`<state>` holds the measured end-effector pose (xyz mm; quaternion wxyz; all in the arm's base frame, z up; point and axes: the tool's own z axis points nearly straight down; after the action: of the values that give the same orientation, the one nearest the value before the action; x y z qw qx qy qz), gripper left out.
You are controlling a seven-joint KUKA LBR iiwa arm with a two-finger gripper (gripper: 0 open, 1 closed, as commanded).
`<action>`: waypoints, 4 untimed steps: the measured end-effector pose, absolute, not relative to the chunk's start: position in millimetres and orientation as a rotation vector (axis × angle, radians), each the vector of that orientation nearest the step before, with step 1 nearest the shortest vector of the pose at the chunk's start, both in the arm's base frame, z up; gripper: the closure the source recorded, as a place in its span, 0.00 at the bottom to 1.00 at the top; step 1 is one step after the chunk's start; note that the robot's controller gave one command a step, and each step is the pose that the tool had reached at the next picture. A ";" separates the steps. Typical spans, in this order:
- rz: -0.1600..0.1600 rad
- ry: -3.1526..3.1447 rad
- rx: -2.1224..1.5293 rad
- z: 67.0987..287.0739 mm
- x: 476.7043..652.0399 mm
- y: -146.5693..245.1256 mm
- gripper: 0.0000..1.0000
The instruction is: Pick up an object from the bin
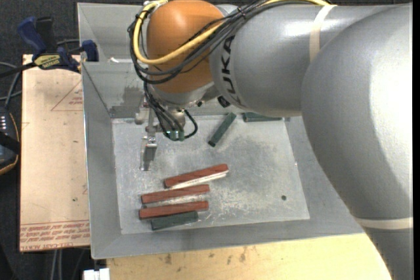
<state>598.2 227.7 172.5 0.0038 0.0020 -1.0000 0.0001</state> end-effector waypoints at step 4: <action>-0.001 -3.055 0.726 113.4 537.9 180.9 0.00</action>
Offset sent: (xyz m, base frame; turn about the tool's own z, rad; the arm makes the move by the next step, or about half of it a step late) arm -0.0553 -0.1116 -0.0707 -0.2971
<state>537.9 180.9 113.4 0.0005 0.2312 -0.9729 -0.0003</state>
